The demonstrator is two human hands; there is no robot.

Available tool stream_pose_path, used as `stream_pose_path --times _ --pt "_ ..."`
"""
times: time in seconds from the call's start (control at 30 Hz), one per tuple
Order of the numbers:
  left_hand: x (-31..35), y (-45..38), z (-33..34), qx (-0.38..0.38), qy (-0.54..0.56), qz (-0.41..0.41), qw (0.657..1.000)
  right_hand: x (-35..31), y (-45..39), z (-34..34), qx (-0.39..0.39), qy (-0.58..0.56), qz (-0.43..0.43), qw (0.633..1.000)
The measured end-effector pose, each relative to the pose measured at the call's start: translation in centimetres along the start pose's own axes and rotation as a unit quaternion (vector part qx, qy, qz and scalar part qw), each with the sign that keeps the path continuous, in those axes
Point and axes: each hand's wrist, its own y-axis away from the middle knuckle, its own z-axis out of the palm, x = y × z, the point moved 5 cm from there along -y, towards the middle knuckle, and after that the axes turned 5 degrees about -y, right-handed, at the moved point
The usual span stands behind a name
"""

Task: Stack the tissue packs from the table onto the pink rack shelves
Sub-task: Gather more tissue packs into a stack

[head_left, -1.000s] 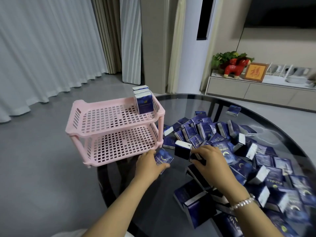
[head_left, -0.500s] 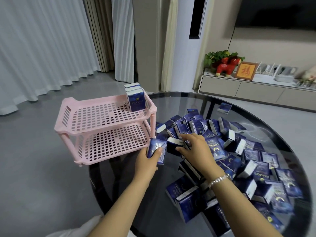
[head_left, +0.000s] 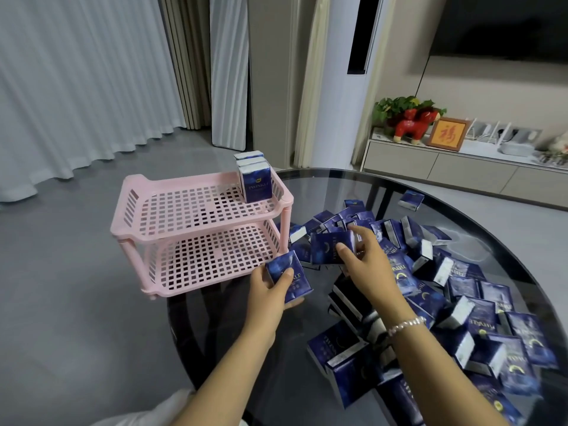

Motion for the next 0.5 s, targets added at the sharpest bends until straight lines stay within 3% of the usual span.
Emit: stream_pose_path --times 0.1,0.2,0.37,0.5 --pt "0.1 0.1 0.3 -0.018 -0.011 0.011 1.0 -0.4 1.6 0.5 -0.044 -0.12 0.046 0.991" --pt "0.0 0.4 0.7 -0.023 -0.015 0.013 1.0 -0.5 2.9 1.2 -0.03 -0.219 0.091 0.971" --pt "0.2 1.1 2.0 -0.082 0.106 -0.011 0.991 0.1 4.0 2.1 0.007 -0.145 0.07 0.987" --pt "0.3 1.5 2.0 -0.111 0.107 0.001 0.988 -0.3 4.5 2.4 0.015 -0.104 0.017 0.994"
